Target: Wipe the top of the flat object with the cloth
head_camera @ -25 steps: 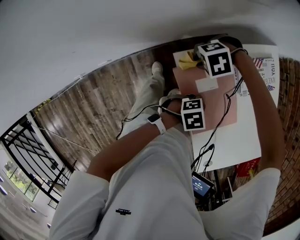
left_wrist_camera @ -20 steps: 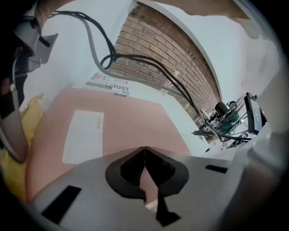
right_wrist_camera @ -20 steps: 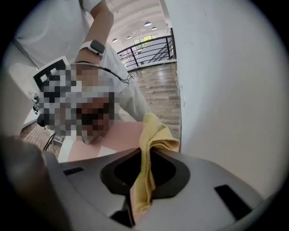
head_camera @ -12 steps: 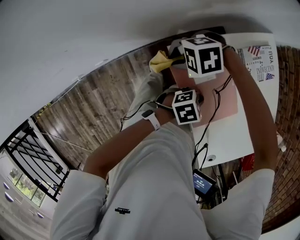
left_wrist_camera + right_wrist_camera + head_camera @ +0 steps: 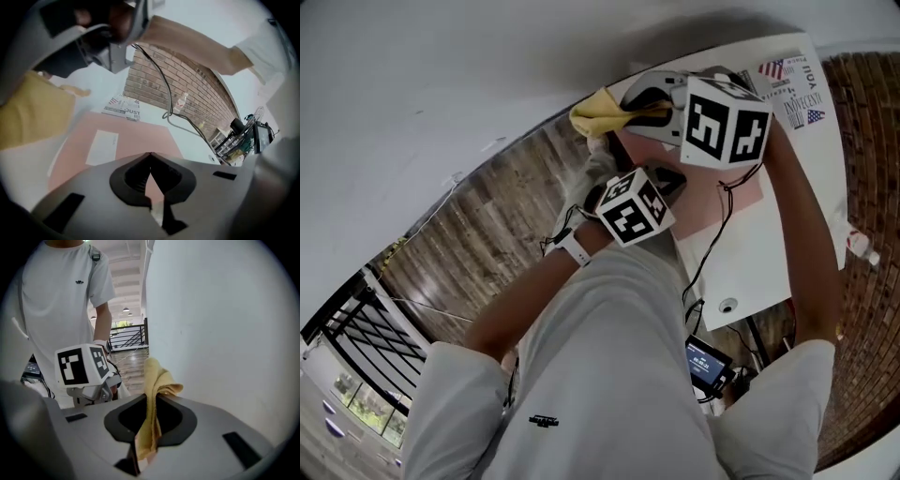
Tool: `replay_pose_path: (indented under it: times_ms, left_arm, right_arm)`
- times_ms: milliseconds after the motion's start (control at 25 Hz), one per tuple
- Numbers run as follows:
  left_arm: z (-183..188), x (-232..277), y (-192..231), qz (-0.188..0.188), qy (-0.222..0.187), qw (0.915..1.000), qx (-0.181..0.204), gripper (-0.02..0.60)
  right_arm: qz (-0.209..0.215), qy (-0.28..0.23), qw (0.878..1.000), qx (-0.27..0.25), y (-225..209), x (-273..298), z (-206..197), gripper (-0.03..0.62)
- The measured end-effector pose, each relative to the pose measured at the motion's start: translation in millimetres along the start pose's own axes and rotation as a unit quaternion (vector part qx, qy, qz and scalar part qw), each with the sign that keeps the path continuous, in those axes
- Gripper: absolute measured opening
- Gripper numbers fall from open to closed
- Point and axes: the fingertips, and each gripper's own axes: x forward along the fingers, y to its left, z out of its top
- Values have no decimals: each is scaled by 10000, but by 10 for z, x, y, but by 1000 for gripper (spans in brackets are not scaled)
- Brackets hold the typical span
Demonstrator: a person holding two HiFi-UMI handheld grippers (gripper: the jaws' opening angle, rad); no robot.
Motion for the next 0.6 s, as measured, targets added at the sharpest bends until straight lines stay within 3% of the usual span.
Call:
replay_pose_path:
  times_ms: [160,400,480,600]
  left_arm:
    - [110,-242,-31,275,-399,9987,-137,15]
    - [284,-641,-19,734,-967,9924,-212,15]
    - [354,-808,-20,887,-1197,9884,-299,15]
    - [451,-1065,-32,1132,-1557,9805,-402,16]
  right_arm:
    - [-756,-364,9960,296,158,-329,42,58]
    - [-2166,-892,9692,766,413,-1022,-3,57]
    - [-2606,-1231,9530,931,552,-1251,9,57]
    - [-3265,-2110,9103,1420,794,-1588,106,57]
